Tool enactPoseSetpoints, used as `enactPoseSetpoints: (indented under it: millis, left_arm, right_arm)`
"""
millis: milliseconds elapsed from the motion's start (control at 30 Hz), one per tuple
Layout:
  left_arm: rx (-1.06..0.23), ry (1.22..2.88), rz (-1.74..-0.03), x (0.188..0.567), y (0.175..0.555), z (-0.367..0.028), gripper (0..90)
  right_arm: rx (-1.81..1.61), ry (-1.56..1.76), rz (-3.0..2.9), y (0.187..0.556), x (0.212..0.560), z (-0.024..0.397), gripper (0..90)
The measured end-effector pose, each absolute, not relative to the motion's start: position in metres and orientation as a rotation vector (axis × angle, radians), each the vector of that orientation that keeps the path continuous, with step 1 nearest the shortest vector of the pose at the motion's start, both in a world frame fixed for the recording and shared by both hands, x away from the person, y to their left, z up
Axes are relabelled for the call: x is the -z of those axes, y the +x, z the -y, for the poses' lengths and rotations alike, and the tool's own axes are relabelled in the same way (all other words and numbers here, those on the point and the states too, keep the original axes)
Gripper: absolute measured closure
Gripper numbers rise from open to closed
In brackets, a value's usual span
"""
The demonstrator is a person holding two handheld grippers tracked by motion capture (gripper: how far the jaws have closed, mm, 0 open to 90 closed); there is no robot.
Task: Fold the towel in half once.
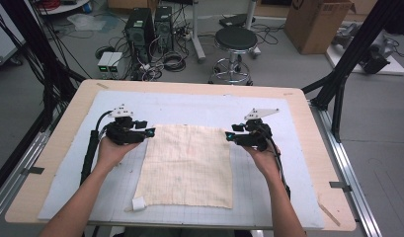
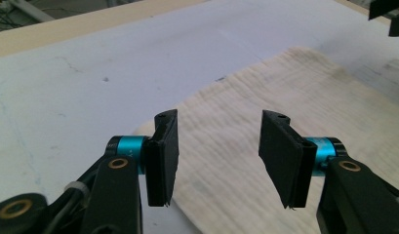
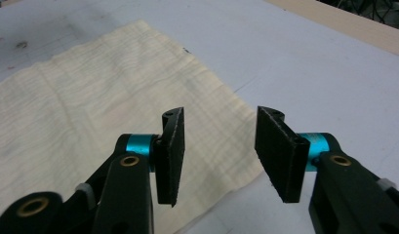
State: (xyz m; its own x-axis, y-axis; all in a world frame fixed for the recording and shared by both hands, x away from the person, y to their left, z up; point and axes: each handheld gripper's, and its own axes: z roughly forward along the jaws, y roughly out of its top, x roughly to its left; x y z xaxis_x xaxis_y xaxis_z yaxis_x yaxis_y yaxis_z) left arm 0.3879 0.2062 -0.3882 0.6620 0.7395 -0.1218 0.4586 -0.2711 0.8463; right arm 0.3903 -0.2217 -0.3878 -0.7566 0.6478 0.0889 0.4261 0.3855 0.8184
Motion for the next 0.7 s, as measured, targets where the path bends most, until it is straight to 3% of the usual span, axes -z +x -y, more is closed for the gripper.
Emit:
enactPoseSetpoints:
  millis: [167, 433, 700]
  left_arm:
    - [-0.438, 1.885, -0.995, 0.393, 0.404, -0.207, 53.5]
    - [-0.4, 1.943, -1.066, 0.421, 0.422, -0.203, 56.6]
    - [-0.351, 1.954, -1.135, 0.439, 0.431, -0.198, 60.0]
  right_arm:
    - [-1.27, 0.98, -2.385, 0.408, 0.389, 0.219, 56.9]
    - [-1.205, 1.046, -2.42, 0.429, 0.406, 0.211, 69.2]
    - [-1.169, 1.173, -2.461, 0.44, 0.427, 0.217, 67.5]
